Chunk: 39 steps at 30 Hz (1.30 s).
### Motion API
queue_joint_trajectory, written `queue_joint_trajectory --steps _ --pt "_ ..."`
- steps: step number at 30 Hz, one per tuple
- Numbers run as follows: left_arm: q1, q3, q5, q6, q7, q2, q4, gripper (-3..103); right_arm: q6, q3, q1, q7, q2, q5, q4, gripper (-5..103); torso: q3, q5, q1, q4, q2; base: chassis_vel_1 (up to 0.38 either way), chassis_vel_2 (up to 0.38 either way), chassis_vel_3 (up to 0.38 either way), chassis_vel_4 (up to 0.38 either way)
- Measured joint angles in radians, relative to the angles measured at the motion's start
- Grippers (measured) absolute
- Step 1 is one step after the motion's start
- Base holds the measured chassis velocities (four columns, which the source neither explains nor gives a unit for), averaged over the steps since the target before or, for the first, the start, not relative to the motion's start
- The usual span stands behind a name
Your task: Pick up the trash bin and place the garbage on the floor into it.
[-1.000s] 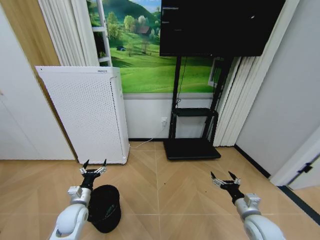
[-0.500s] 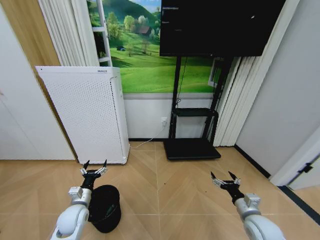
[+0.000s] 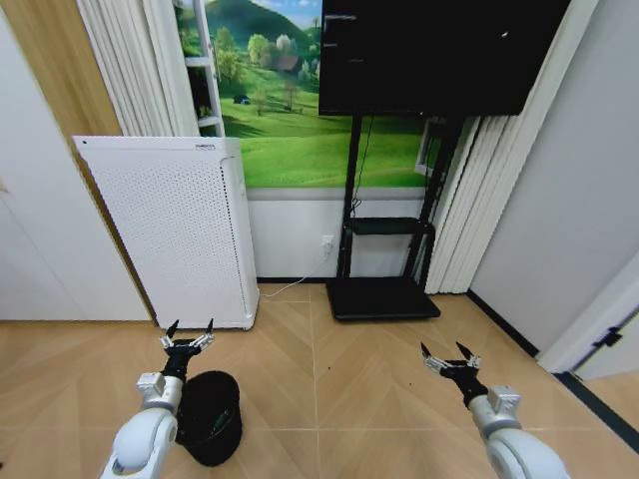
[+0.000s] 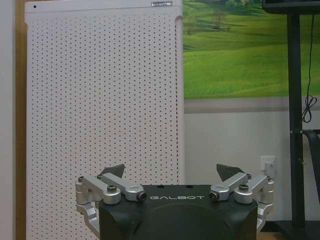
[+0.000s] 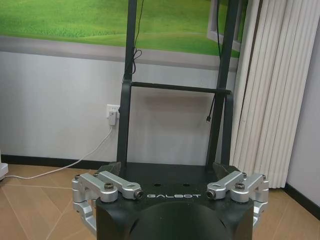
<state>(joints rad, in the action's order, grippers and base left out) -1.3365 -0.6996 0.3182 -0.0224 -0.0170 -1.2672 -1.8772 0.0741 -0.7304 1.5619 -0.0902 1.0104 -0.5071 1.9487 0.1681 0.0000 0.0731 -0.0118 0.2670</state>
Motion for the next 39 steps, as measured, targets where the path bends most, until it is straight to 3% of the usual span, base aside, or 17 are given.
queue_joint_trajectory --steps 39 --pt "0.000 0.000 0.000 0.001 0.001 0.000 0.000 100 0.000 0.000 0.000 0.000 0.000 0.000 0.000 100 0.113 0.0000 0.053 0.0000 0.166 0.000 0.000 0.000 0.000"
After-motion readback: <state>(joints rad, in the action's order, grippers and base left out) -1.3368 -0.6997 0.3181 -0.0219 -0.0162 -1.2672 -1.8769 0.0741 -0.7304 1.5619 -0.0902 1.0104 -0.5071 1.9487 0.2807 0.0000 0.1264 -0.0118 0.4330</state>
